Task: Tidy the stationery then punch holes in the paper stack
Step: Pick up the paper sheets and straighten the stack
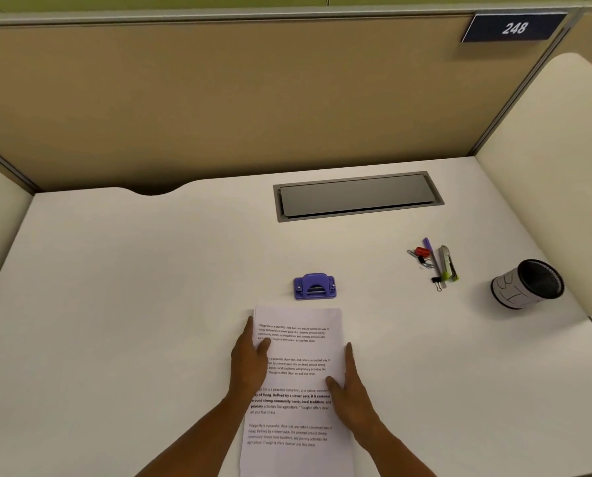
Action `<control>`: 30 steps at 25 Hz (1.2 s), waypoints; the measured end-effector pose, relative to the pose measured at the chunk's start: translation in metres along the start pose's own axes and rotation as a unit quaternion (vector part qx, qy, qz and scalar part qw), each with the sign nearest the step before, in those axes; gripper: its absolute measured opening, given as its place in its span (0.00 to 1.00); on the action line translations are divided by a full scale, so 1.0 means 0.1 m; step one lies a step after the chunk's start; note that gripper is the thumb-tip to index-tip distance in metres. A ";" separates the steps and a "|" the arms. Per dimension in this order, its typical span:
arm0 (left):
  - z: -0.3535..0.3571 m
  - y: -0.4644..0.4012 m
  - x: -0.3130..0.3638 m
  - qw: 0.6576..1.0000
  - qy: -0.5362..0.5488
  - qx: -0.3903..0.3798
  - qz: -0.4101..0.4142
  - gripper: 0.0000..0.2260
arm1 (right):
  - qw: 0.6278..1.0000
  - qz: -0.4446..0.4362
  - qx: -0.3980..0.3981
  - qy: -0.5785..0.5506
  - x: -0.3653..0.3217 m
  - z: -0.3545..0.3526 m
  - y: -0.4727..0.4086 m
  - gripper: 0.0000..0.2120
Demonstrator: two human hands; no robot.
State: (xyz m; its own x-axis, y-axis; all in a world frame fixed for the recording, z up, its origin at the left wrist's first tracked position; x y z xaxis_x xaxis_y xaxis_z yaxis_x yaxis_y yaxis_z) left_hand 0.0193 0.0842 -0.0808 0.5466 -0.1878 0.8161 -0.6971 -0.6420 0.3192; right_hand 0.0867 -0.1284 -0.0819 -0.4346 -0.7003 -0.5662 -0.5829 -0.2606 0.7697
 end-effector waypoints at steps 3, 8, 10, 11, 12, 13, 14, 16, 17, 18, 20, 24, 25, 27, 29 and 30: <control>0.00 -0.02 0.01 1.000 0.004 -0.012 0.011 0.29 | 1.000 -0.003 0.002 0.014 0.00 0.01 -0.03 0.38; -0.02 -0.05 -0.04 1.000 0.005 -0.025 0.003 0.29 | 1.000 0.007 0.007 0.012 0.04 -0.02 -0.06 0.35; -0.05 -0.04 -0.07 0.999 0.024 -0.033 -0.011 0.29 | 1.000 0.010 0.018 -0.020 0.07 -0.05 -0.08 0.33; -0.07 -0.02 -0.08 0.998 0.037 -0.038 -0.019 0.27 | 0.999 0.014 0.023 -0.045 0.08 -0.06 -0.08 0.31; -0.10 0.02 -0.10 0.998 0.047 -0.042 -0.027 0.26 | 0.997 0.020 0.030 -0.069 0.09 -0.07 -0.08 0.29; -0.14 0.07 -0.16 0.997 0.055 -0.047 -0.038 0.23 | 0.995 0.028 0.037 -0.092 0.10 -0.09 -0.08 0.27; -0.17 0.15 -0.24 0.995 0.067 -0.055 -0.052 0.20 | 0.992 0.035 0.044 -0.113 0.10 -0.11 -0.07 0.24; -0.21 0.41 -0.46 0.988 0.099 -0.071 -0.091 0.13 | 0.988 0.041 0.055 -0.141 0.09 -0.13 -0.05 0.21; -0.23 0.58 -0.58 0.985 0.112 -0.070 -0.111 0.11 | 0.986 0.041 0.058 -0.149 0.09 -0.13 -0.05 0.20; -0.25 0.74 -0.68 0.984 0.119 -0.057 -0.124 0.08 | 0.985 0.040 0.059 -0.156 0.09 -0.12 -0.05 0.18; -0.25 1.02 -0.84 0.981 0.131 -0.025 -0.143 0.06 | 0.984 0.041 0.056 -0.163 0.12 -0.09 -0.04 0.16; -0.14 1.40 -0.99 0.966 0.178 0.027 -0.183 0.05 | 0.983 0.060 0.030 -0.171 0.22 0.01 0.04 0.15; -0.12 1.46 -1.01 0.966 0.179 0.034 -0.185 0.05 | 0.981 0.071 0.024 -0.180 0.25 0.03 0.06 0.14; -0.11 1.52 -1.02 0.966 0.178 0.039 -0.185 0.06 | 0.975 0.095 0.010 -0.202 0.33 0.04 0.11 0.12; -0.14 1.51 -1.02 0.970 0.164 0.034 -0.177 0.07 | 0.970 0.114 0.006 -0.212 0.39 0.04 0.12 0.11; -0.15 1.49 -1.02 0.973 0.152 0.029 -0.171 0.07 | 0.970 0.119 0.007 -0.212 0.41 0.04 0.13 0.11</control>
State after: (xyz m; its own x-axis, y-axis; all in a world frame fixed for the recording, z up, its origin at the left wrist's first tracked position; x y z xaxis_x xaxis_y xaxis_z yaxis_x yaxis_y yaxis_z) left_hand -0.1476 0.0191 -0.1095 0.5736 0.2679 0.7741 -0.4659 -0.6705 0.5773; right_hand 0.0583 -0.1578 -0.0966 -0.7996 -0.4035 -0.4449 -0.4384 -0.1142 0.8915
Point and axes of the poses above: each hand's wrist, its own y-axis away from the middle knuckle, its own z-axis out of the palm, x = y × z, the point moved 4 cm from there along -y, towards the middle knuckle, and after that the axes turned 11 degrees about z, right-handed, at the moved point
